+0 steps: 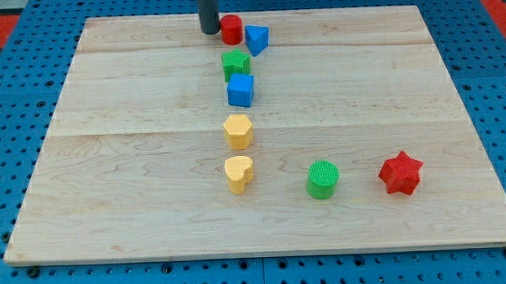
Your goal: Place the red circle above the blue triangle
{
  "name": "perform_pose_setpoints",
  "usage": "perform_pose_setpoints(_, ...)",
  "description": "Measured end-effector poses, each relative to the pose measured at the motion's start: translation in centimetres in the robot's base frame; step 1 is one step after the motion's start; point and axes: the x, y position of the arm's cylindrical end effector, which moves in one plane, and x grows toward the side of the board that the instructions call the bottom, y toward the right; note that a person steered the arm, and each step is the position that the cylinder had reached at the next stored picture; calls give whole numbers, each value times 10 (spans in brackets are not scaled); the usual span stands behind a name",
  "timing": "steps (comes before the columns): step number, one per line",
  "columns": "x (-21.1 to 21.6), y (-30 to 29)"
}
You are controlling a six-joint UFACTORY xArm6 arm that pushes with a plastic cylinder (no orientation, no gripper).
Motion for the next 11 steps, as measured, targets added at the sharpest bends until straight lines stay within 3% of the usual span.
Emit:
perform_pose_setpoints(3, -26, 51)
perform_pose_setpoints(5, -28, 132)
perform_pose_setpoints(6, -16, 134)
perform_pose_setpoints(8, -2, 73)
perform_pose_setpoints(10, 8, 102)
perform_pose_setpoints(11, 13, 85)
